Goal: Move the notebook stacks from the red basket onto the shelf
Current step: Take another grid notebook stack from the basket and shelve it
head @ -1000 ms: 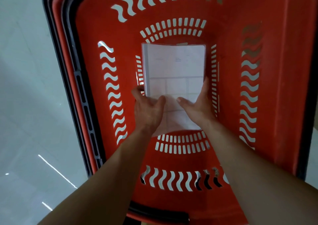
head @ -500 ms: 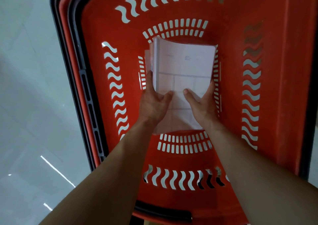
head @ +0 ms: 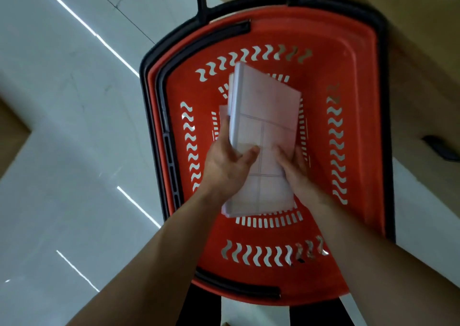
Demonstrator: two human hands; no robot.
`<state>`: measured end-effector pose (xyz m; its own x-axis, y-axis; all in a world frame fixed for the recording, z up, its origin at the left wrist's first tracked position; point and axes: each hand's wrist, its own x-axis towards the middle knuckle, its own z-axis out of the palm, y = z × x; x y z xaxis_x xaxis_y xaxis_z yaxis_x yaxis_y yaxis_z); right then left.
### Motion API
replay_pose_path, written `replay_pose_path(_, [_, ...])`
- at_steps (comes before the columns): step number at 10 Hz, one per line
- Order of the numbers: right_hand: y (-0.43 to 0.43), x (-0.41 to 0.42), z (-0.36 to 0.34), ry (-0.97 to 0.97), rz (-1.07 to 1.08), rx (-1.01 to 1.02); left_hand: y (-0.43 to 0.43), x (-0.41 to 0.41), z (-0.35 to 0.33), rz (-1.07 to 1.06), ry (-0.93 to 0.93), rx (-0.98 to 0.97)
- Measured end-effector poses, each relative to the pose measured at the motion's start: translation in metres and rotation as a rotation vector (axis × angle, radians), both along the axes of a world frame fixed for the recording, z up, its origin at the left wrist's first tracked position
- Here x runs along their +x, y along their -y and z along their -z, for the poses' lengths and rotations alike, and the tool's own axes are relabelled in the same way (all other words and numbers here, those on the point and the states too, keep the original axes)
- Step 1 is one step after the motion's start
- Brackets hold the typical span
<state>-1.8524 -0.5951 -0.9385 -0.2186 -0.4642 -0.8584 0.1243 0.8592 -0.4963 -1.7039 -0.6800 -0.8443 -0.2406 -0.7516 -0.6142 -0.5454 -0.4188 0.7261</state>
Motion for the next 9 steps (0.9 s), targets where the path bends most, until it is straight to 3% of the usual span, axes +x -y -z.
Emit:
replay_pose_path(2, [0.014, 0.015, -0.042, -0.018, 0.086, -0.170, 0.005, 0.022, -0.029, -0.014, -0.001, -0.013])
replay_pose_path(4, [0.018, 0.016, -0.072, -0.304, -0.065, -0.163, -0.008, 0.029, -0.046, -0.089, 0.066, -0.064])
replay_pose_path(6, [0.018, 0.011, -0.111, -0.304, -0.066, -0.224, -0.019, 0.032, -0.070, -0.183, 0.155, -0.031])
replay_pose_path(9, [0.016, 0.014, -0.172, -0.436, -0.170, -0.203, -0.024, 0.035, -0.120, -0.223, 0.095, -0.070])
